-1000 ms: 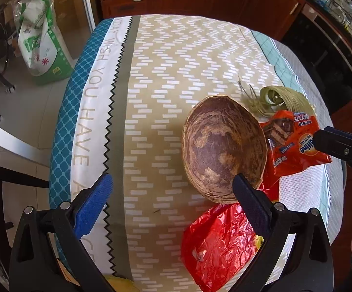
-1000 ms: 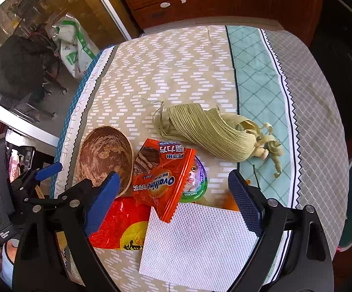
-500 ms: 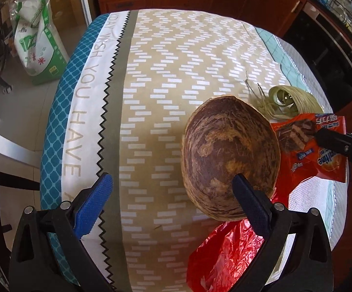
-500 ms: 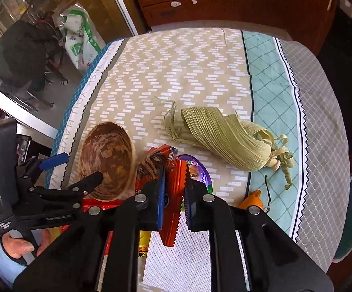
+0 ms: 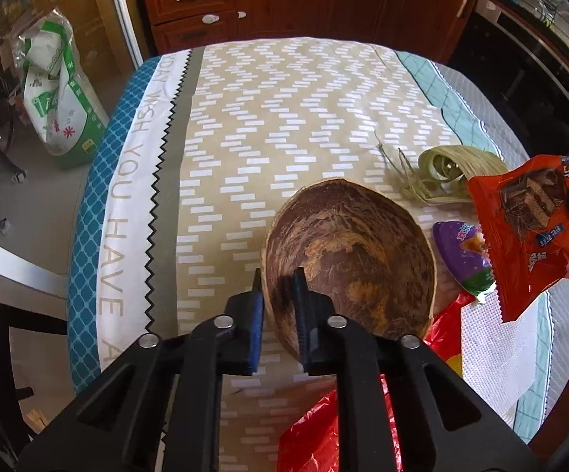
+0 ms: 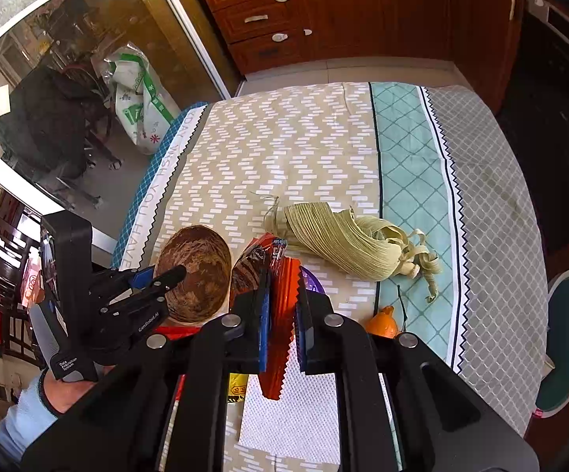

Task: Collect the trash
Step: 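Grasp the coconut shell with the left tool while the right tool grasps the orange wrapper, then carry the shell and wrapper over the bin and open both tools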

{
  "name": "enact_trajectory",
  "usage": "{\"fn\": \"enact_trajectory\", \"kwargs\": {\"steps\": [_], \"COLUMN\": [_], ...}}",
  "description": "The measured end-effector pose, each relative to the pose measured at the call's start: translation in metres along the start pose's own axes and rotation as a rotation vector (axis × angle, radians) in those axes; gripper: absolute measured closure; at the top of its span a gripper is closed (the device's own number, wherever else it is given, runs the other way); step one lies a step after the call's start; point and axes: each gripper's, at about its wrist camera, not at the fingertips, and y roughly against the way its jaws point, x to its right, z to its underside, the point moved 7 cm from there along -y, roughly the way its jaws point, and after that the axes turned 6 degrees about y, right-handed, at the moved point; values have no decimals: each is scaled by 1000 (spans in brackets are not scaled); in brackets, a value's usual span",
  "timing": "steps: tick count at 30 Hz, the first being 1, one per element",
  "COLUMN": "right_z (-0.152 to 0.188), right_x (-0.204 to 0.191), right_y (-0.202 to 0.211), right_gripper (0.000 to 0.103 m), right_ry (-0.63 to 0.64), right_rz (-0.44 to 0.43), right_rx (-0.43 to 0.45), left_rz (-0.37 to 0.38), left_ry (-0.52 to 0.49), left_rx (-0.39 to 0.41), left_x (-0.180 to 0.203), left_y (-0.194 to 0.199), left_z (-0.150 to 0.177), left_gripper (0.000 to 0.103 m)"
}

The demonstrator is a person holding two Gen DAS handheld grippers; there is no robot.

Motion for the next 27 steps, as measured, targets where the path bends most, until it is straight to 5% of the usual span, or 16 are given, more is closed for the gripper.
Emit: {"fn": "enact_trajectory", "kwargs": {"steps": [17, 27], "right_z": [18, 43], "right_x": [30, 83], "right_y": [74, 117], "right_gripper": [93, 93], "right_ry": [-45, -131], "right_rz": [2, 28], "right_rx": [129, 196], "left_rz": [-32, 51], "left_ry": [-43, -168], "left_rx": [186, 242], "left_x": [37, 121], "left_y": [92, 142], "left_z": [-10, -6], "left_gripper": [97, 97]}}
